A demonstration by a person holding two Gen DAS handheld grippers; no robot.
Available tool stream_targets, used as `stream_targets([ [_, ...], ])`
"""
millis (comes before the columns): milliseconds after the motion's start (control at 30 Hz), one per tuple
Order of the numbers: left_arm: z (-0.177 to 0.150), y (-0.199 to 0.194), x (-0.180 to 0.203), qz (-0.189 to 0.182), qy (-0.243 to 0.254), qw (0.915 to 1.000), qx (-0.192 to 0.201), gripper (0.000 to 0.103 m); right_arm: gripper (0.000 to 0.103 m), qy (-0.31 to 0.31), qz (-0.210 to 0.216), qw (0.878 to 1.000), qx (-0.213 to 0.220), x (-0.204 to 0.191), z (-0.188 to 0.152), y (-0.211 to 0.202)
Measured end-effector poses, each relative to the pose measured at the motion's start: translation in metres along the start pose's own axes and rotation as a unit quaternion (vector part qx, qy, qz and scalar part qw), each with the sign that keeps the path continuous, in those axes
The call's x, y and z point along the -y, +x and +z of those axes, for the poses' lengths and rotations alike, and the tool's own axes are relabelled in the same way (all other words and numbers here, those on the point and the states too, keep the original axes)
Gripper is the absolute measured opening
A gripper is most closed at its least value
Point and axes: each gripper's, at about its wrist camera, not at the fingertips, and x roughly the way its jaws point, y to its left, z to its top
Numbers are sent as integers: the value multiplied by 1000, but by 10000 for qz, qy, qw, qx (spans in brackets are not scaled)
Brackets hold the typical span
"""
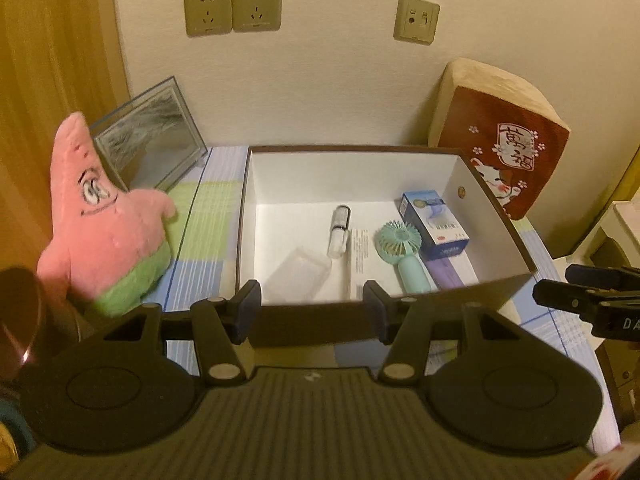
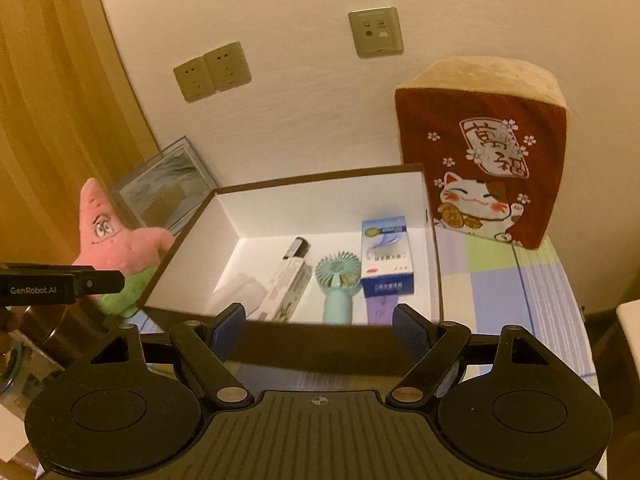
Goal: Organize rigid objects
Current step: 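Withdraw both open tools from the box back toward the table items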
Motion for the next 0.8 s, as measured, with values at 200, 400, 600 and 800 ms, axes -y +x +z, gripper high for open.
stream_targets([
  [200,-22,-13,3,3,-11,10000,-80,54,80,49,101,9999,-93,-9,-17,-14],
  [400,-42,-23,4,-117,-94,9997,-209,54,80,67,191,9996,-183,-19,-32,-24],
  [600,-62,-30,9,-152,-96,9994,-298,54,80,106,204,9993,-300,-23,-50,-31],
  [800,-83,-34,10,-187,-92,9989,-418,54,80,129,230,9985,-483,-25,-73,-34],
])
